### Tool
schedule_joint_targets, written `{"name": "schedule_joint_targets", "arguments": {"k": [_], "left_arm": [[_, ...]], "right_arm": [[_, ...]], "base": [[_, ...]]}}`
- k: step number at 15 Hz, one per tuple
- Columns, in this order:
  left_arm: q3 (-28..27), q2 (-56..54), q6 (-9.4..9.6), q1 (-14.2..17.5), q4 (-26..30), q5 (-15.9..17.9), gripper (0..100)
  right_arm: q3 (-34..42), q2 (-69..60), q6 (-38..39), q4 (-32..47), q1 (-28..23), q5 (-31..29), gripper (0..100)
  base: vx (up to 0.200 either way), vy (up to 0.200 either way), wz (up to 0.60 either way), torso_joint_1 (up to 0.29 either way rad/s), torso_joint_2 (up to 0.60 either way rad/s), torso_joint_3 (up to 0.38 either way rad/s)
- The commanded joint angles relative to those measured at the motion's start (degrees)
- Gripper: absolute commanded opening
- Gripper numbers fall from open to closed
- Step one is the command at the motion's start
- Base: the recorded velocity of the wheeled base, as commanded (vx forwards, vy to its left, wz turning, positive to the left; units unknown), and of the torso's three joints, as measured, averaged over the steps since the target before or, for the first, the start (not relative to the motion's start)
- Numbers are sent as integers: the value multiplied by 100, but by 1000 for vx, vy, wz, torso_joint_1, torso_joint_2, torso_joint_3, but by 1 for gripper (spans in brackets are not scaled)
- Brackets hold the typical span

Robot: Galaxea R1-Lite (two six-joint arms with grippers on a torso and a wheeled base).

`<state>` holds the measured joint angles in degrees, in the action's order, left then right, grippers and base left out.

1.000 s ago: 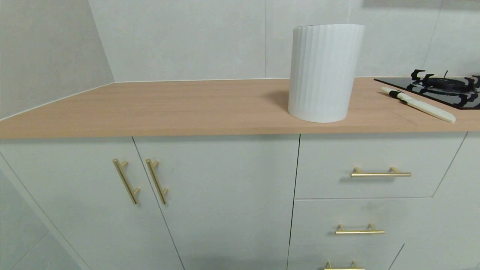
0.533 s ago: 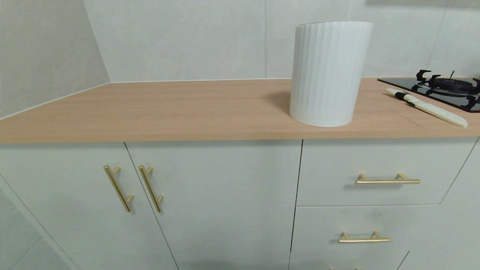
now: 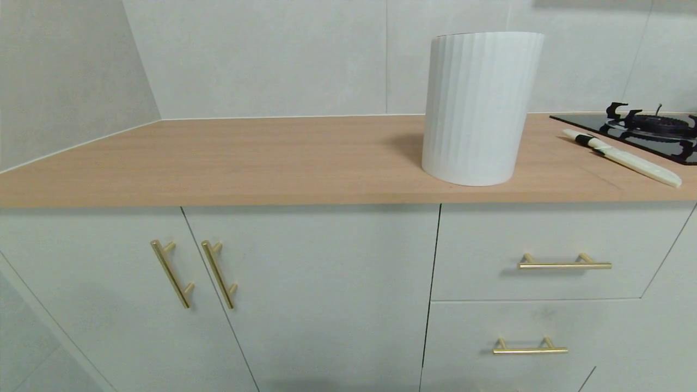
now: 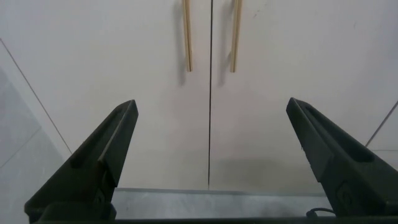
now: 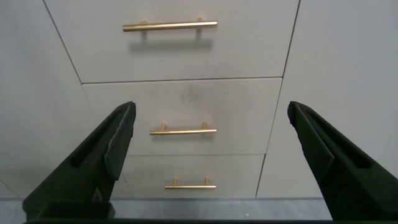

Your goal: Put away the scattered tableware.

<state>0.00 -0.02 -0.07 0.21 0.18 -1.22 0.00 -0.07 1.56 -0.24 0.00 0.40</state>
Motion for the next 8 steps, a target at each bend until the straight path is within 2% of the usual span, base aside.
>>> {"name": "schedule_joint_targets", "arguments": {"k": [1,8], "left_arm": [[0,2,-1,6,-1,-1,100],[0,2,-1,6,-1,-1,100]], "right_arm": [[0,7,2,-2,0,4,100],[0,7,2,-2,0,4,100]], "base": [[0,-200,0,2,2,7],[0,-200,0,1,3,2]]}}
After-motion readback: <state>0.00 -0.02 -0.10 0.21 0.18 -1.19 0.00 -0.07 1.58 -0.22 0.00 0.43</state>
